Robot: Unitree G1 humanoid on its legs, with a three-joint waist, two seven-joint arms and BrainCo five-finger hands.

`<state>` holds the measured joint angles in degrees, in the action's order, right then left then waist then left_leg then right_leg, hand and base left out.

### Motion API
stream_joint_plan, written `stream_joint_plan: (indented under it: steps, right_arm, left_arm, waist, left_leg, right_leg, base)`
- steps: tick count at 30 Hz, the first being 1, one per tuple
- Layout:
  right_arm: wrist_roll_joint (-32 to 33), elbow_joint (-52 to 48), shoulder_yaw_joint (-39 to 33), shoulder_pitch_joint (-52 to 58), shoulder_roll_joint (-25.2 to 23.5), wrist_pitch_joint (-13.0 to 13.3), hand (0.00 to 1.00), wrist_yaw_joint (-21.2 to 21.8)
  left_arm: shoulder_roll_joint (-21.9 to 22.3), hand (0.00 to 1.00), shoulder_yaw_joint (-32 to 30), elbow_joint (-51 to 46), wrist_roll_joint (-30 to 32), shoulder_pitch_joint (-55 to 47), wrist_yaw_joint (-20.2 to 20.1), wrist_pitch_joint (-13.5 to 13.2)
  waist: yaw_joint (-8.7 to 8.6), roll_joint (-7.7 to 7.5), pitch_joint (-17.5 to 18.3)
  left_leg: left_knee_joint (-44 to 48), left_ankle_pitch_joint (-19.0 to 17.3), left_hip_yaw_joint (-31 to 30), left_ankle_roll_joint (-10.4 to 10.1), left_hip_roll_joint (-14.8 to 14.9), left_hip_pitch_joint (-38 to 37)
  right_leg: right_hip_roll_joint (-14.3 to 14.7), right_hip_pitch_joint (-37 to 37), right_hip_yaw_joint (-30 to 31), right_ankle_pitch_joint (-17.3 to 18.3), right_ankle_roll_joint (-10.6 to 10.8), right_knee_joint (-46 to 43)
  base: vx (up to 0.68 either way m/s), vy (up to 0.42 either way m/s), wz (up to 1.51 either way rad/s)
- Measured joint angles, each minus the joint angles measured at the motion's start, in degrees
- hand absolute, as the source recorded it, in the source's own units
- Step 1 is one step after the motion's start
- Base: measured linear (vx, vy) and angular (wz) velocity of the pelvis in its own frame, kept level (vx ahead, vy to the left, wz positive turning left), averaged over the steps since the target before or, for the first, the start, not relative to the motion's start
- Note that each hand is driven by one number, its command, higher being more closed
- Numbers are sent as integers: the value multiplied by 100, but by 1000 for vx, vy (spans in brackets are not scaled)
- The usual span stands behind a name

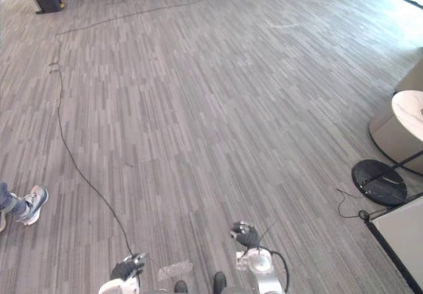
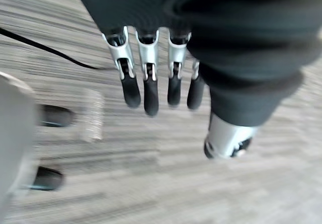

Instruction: Pick up cushions and gather them together orderly.

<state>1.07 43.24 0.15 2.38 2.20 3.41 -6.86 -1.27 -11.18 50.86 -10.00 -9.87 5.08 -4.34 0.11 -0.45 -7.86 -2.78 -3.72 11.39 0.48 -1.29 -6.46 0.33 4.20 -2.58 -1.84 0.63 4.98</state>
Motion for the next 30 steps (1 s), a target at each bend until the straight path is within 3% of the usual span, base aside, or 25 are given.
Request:
stream_joint_plan:
  steps: [11,16,30]
  right_arm:
    - [3,916,-743,94,-160,-183,0,-91]
    - [5,1279,-1173,25,-201,-275,0,-97]
    - [21,1670,-1775,-108,-228,-305,0,-102]
  left_arm:
    - [77,0,-563,503,45,227,8,9]
    - [46,0,-561,596,105,268,-32,15]
    - [-10,0,-294,770,774,459,-5,136]
  waist:
    - [32,11,10]
    - [49,-61,64]
    - [56,-63,66]
  left_leg:
    - [-175,69,0,-30,4,-154]
    - [-299,130,-122,-26,0,-164]
    - [-303,145,-264,-10,-44,-158]
  right_leg:
    - [-4,82,-101,63,76,1]
    - [-7,76,-307,79,98,1]
    - [-43,109,-529,82,100,2]
  base:
    - [-18,-11,2]
    - [-8,-24,13]
    - [-30,-15,5]
